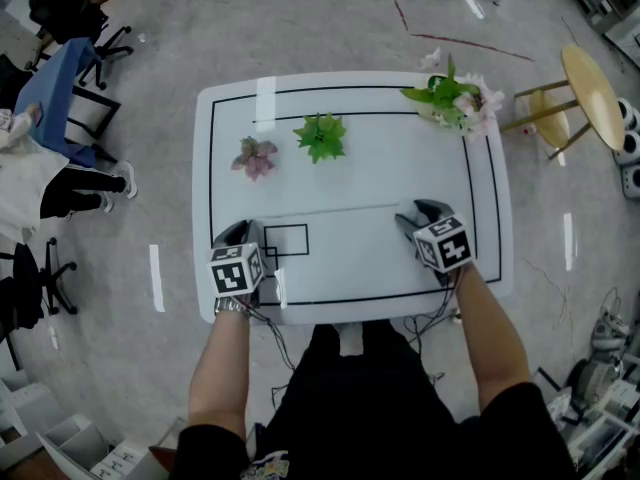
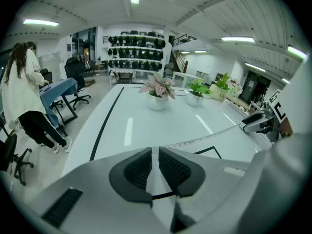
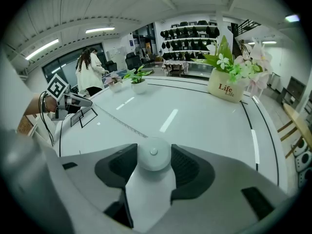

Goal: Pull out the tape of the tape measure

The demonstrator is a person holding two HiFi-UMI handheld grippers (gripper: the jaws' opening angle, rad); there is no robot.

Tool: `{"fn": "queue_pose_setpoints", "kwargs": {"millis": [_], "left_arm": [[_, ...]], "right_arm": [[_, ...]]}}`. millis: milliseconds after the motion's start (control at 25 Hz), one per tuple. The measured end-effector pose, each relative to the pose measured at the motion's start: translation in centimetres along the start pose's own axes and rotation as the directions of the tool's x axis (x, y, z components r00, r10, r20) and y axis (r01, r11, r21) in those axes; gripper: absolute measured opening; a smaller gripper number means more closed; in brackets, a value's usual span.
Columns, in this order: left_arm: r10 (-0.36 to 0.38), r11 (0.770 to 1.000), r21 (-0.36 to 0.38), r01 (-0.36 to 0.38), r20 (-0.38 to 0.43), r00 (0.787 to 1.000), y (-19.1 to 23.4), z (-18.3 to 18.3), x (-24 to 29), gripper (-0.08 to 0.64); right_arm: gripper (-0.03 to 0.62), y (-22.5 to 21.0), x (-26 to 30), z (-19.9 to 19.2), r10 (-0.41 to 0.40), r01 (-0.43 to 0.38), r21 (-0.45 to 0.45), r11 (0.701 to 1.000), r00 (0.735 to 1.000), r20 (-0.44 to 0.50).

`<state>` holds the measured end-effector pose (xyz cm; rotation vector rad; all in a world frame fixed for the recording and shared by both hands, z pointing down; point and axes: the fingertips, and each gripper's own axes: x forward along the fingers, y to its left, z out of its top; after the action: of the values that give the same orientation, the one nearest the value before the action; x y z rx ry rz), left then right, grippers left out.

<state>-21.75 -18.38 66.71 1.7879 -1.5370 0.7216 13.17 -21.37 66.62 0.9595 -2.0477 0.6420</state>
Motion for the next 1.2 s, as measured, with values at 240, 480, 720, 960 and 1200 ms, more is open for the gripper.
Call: {"fn": "queue_pose_setpoints", "kwargs": {"millis": [240,480,720,960,1200], "left_arm": [[0.008,1.000,0.014,-0.008,-0.003,1.000,-0.1,0.0,0.0,0.048],[0.021,1.000,0.023,-0.022,0.004,1.000,-0.1,0.0,0.0,0.048],[0.024,0.999,0.026,-0.025,0.016,1.000,-0.1,-0.1,0.1,0.048],[-0.007,0.999,0.035,0.006,0.018,1.000,-1.0,0.3,-0.1,0.089],[-0.025,0.999,0.043,0.023,0.047,0.999,-1.9,1.4,-0.7,0.095]], "right_arm": [[0.218,0.1,0.1,0.0,-0.025,0.025,-0.050,0.998,1.000,0.004],[0.219,0.0,0.2,-0.1,-0.037,0.037,-0.062,0.997,0.999,0.010],[0.219,0.0,0.2,-0.1,-0.036,0.037,-0.072,0.997,0.999,0.013],[0.221,0.1,0.1,-0.2,-0.033,0.034,-0.086,0.996,0.999,0.013],[0.254,0.3,-0.3,0.4,-0.026,0.029,-0.111,0.993,0.999,0.030]]}}
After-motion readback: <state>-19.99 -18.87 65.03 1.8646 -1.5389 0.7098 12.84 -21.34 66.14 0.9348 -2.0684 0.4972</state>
